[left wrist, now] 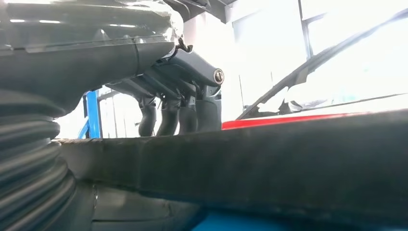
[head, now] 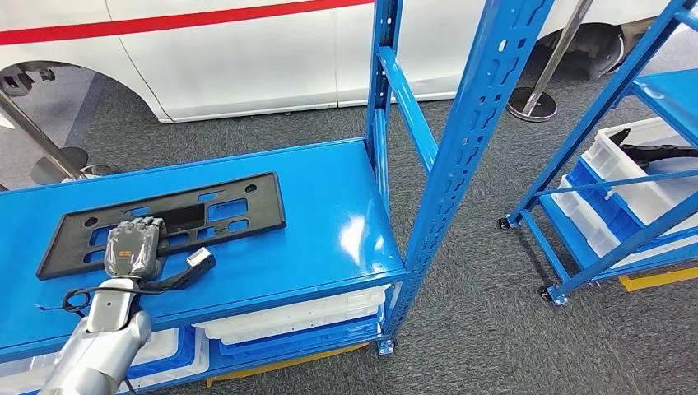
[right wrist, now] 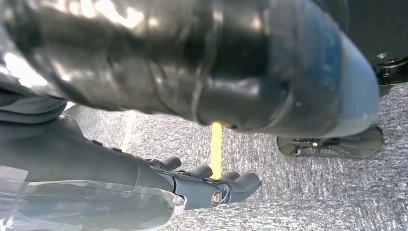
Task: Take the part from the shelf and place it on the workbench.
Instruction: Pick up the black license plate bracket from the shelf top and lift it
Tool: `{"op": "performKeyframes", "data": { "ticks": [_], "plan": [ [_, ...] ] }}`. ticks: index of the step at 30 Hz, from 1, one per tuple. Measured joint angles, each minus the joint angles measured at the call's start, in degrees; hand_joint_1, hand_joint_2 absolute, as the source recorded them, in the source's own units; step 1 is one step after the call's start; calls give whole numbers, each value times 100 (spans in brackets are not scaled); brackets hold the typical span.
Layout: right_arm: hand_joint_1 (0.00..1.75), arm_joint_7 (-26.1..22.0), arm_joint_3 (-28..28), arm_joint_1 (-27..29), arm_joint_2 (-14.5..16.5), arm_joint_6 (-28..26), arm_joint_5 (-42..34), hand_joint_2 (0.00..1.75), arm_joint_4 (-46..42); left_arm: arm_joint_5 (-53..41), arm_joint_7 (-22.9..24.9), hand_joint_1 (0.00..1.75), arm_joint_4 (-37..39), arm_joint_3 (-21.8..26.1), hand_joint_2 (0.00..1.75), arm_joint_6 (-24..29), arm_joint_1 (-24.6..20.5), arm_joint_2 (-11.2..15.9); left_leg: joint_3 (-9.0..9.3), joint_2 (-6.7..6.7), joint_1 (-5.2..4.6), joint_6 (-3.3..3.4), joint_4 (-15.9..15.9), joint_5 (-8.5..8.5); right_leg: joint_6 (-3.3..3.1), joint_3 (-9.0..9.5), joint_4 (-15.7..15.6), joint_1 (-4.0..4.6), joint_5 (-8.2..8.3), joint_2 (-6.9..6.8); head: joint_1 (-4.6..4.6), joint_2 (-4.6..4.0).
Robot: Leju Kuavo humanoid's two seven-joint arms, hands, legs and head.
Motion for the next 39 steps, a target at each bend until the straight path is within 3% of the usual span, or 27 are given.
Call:
{"op": "performKeyframes", "data": {
  "ticks": [39],
  "plan": [
    [0, -24, -92, -5, -1, 17, -10, 0, 0, 52, -60, 175, 2, -16, 175, 0, -1, 1, 26, -2, -1, 0, -8, 0, 0, 25, 0, -1, -1, -2, 0, 0]
  ]
}}
